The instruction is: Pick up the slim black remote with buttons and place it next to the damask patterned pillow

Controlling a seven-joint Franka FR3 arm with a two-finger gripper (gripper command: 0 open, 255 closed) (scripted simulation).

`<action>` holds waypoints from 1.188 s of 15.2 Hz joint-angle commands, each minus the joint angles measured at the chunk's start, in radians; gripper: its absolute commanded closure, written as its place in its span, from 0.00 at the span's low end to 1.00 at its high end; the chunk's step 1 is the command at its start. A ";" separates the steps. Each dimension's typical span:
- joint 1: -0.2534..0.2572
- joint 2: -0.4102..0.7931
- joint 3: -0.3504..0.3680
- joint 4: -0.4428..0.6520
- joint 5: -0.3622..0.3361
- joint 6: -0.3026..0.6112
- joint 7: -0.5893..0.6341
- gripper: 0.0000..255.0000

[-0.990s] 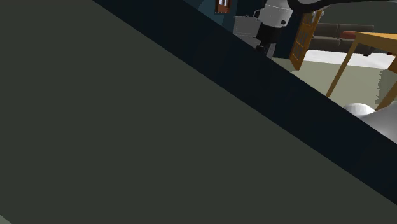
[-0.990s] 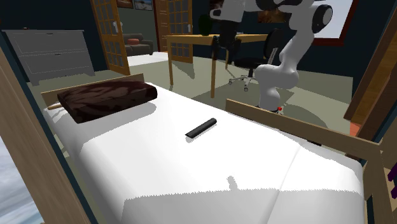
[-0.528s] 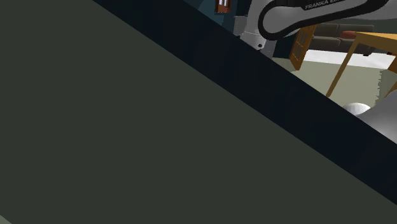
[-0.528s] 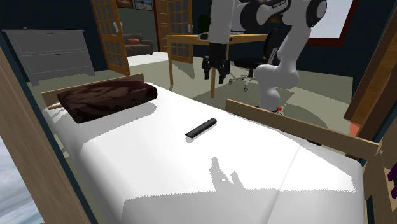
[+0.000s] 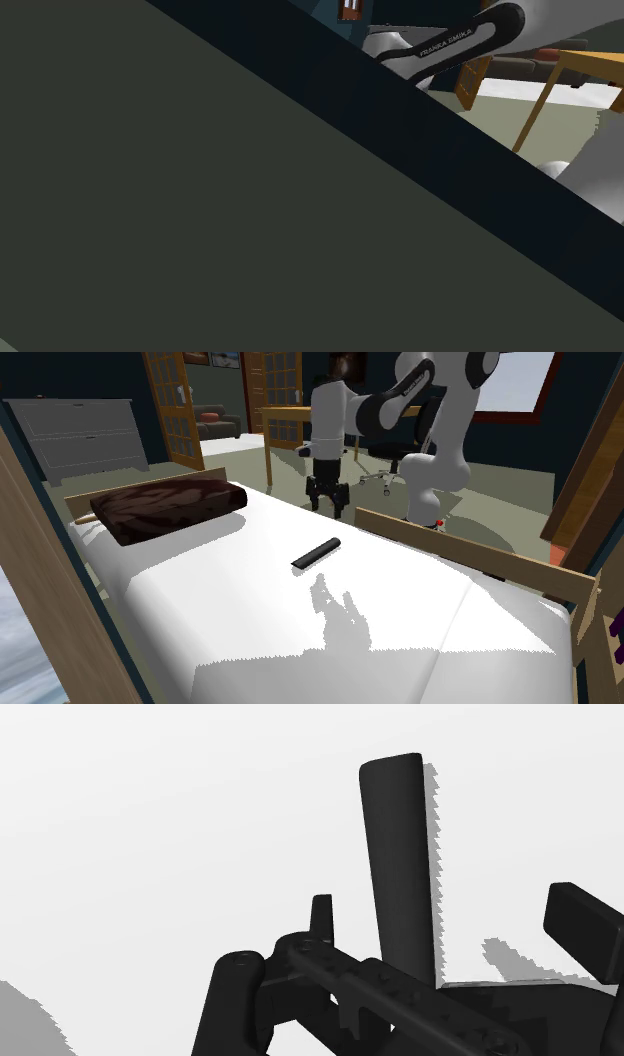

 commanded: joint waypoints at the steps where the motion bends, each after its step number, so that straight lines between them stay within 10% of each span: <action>1: 0.008 0.077 -0.006 0.010 0.018 0.047 -0.023 0.00; 18: 0.025 0.262 -0.003 -0.006 0.069 0.214 -0.067 0.00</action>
